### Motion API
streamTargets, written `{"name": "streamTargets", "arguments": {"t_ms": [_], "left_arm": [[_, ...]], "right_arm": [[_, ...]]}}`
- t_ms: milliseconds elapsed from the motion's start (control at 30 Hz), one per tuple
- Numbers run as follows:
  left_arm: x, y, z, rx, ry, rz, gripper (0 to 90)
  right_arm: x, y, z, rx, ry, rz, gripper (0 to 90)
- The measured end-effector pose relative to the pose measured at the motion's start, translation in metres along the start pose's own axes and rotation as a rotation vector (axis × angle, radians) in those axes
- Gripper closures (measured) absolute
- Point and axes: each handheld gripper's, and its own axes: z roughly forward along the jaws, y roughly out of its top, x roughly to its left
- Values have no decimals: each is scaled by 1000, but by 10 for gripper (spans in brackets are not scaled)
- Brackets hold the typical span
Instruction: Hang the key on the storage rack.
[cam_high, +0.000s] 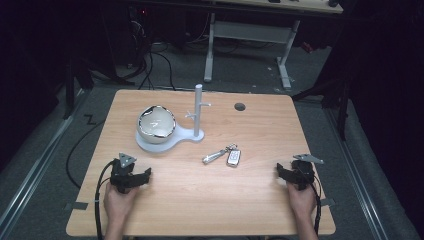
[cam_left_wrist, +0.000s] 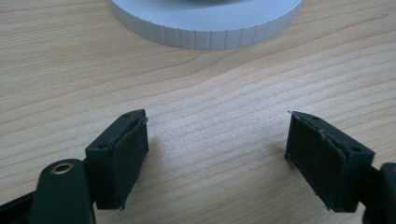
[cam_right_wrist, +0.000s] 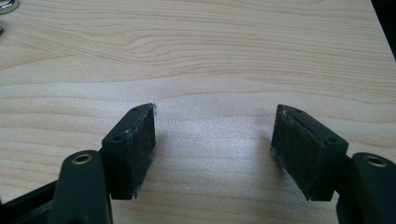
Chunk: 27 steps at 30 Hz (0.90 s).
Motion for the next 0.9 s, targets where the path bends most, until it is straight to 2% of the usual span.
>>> {"name": "streamTargets", "arguments": {"t_ms": [600, 733, 900], "left_arm": [[0, -1, -1, -1, 4, -7, 221], [1, -1, -1, -2, 1, -11, 221], [1, -1, -1, -2, 3, -11, 221]], "right_arm": [[1, 0, 0, -1, 13, -17, 311], [1, 0, 0, -5, 25, -27, 337], [3, -1, -1, -5, 15, -8, 339]]}}
